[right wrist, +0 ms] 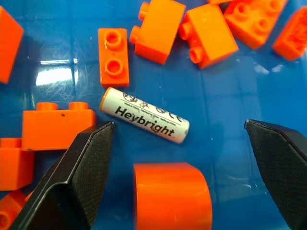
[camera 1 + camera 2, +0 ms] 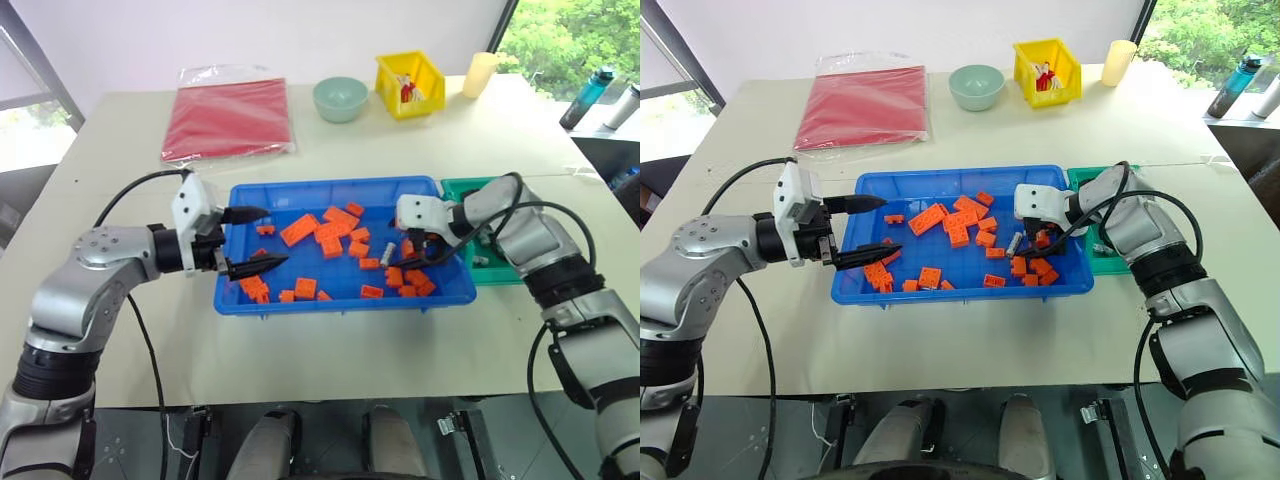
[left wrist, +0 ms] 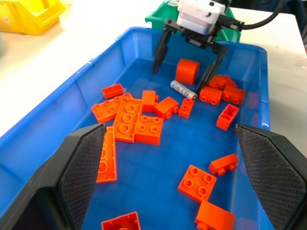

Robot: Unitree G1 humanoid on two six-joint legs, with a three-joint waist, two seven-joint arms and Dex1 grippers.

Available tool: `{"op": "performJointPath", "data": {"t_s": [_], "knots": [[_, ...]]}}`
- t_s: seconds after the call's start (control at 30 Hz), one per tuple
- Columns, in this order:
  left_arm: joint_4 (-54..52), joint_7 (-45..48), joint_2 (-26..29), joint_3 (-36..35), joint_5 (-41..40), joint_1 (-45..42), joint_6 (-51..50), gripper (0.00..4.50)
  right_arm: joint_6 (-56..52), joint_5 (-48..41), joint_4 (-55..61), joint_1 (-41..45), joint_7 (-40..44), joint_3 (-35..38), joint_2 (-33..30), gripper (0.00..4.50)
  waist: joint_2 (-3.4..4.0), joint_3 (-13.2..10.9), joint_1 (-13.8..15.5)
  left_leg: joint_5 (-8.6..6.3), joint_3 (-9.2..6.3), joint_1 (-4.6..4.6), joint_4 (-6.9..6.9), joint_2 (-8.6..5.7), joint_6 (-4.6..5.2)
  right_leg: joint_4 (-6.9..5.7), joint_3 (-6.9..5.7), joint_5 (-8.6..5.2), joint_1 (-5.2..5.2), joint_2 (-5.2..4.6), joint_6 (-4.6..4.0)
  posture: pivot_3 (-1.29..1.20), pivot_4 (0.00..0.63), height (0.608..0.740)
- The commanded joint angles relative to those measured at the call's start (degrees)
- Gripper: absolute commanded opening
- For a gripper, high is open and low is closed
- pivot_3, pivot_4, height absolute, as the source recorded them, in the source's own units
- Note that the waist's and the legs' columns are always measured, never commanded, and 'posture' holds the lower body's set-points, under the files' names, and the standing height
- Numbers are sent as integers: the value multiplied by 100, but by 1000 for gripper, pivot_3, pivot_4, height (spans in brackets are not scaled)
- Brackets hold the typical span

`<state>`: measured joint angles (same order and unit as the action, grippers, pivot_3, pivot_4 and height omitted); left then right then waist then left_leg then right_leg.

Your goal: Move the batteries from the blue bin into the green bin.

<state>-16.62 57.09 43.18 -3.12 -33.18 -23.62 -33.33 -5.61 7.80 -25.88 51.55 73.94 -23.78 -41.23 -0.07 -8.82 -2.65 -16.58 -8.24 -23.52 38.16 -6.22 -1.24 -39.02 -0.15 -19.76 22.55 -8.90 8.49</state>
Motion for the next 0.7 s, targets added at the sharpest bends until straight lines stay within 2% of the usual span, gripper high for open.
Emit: {"op": "performJointPath", "data": {"t_s": [0.03, 0.13, 0.2, 0.23, 0.47, 0.6, 0.7], "knots": [[-195, 51, 70, -81, -51, 40, 38, 4500, 402, 41, -102, 139, 197, 15, 53, 4449, 0, 0, 1, 0, -1, 0, 0, 0, 0, 0, 0, 0, -1, 0, 0, 0, 150, 717], [-256, 75, 104, -107, -64, 111, 28, 4500, 569, 78, -221, 151, 265, 2, 127, 4449, 0, 0, 0, 0, -1, 0, 1, 0, 0, 0, 0, 0, -1, 0, 0, 0, 150, 717], [-277, 81, 126, -117, -70, 140, 23, 4500, 640, 95, -285, 144, 297, 10, 167, 3916, 0, 0, 0, 0, -2, 0, 1, 1, 0, 0, 0, 0, -1, 1, 0, 0, 150, 717], [-284, 83, 134, -119, -73, 150, 22, 4500, 663, 90, -303, 135, 323, 20, 183, 3568, 0, 0, -1, 0, -2, 1, 1, 1, 0, 0, 0, 0, -2, 1, 0, 0, 150, 717], [-304, 93, 162, -135, -79, 205, 18, 4500, 290, -48, 146, -152, 341, 260, 117, 142, 0, 0, 1, 0, -2, 1, 1, 1, 0, 0, 0, 0, -2, 1, 0, 0, 150, 717], [-249, 150, 172, -134, -62, 235, 77, 4500, -615, -370, 946, -432, 129, 782, -10, 142, 0, 0, 13, 0, -2, 0, 1, 0, 0, -2, 0, 0, -1, 1, 0, 0, 150, 717], [-202, 193, 150, -128, -43, 265, 131, 4500, -1598, -665, 1739, -731, -371, 1447, -98, 142, 0, 0, 16, 0, -3, 0, 1, -1, 0, -2, 0, 0, -1, 0, 0, 0, 150, 717]]}}
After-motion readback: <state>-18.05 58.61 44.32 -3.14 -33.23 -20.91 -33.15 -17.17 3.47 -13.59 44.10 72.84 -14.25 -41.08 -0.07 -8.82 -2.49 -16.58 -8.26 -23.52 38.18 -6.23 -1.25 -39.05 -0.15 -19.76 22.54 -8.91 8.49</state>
